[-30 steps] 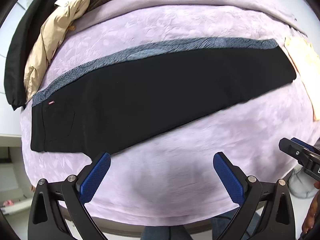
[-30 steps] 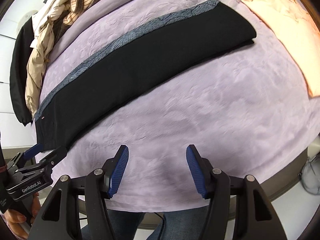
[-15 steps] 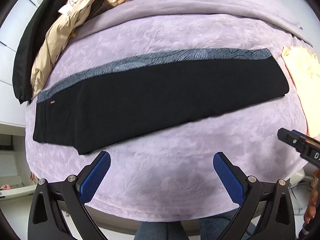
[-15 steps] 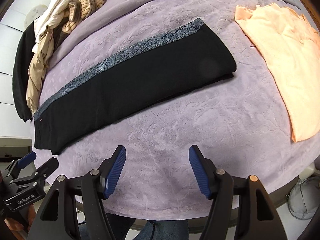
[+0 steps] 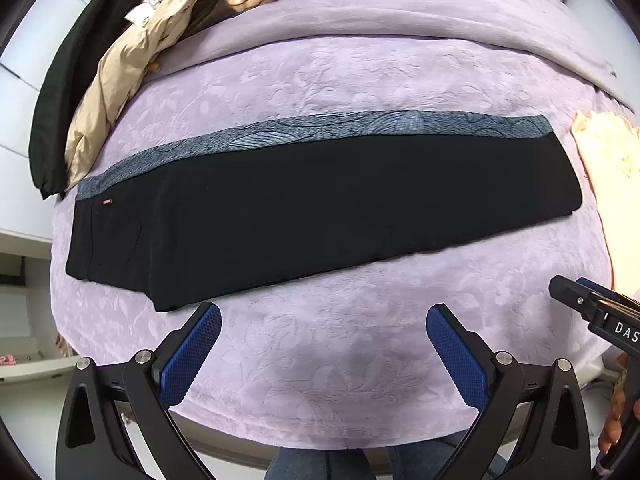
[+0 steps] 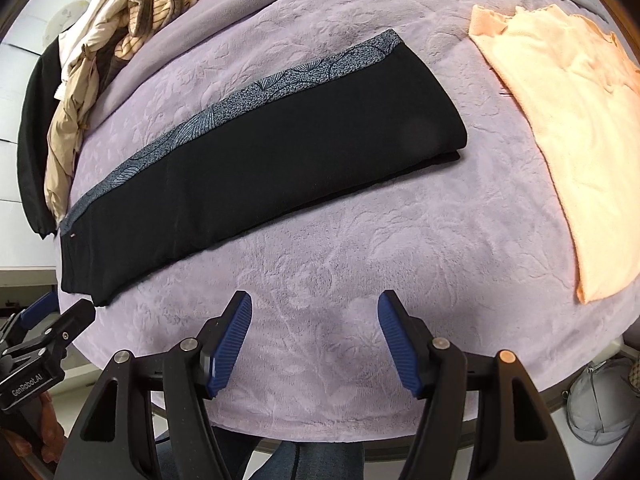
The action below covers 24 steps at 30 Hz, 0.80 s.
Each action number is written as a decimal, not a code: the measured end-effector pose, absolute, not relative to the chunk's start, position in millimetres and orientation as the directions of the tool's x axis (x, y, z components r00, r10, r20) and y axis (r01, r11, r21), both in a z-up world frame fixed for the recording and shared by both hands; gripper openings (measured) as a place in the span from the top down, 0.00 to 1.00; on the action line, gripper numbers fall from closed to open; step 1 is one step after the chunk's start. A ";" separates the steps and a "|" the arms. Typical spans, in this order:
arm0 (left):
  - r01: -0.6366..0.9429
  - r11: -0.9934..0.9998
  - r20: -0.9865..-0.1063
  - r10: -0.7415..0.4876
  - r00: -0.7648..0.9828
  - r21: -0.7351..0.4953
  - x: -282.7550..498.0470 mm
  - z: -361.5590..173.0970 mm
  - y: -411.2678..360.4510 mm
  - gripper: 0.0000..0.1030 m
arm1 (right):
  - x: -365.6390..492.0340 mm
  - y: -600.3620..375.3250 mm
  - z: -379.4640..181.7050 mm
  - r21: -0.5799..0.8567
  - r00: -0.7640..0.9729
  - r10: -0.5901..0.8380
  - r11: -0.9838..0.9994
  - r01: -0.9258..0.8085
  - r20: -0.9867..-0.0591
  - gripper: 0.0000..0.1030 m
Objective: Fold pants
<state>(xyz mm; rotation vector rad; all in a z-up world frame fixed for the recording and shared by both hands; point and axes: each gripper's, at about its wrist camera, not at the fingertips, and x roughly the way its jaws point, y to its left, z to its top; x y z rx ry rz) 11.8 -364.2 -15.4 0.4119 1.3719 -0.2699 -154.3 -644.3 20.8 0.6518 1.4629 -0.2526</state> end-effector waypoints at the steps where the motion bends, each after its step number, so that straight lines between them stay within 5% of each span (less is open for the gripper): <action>1: 0.416 0.900 -0.981 0.056 0.185 0.130 13.0 -15.3 -363.6 0.00 | -152.4 -645.1 19.8 0.258 0.121 0.229 0.803 0.537 -0.966 0.33; 24: 0.405 0.904 -0.983 0.079 0.164 0.140 27.3 -23.3 -374.9 0.00 | -132.0 -666.6 6.1 0.249 0.101 0.231 0.809 0.532 -0.968 0.32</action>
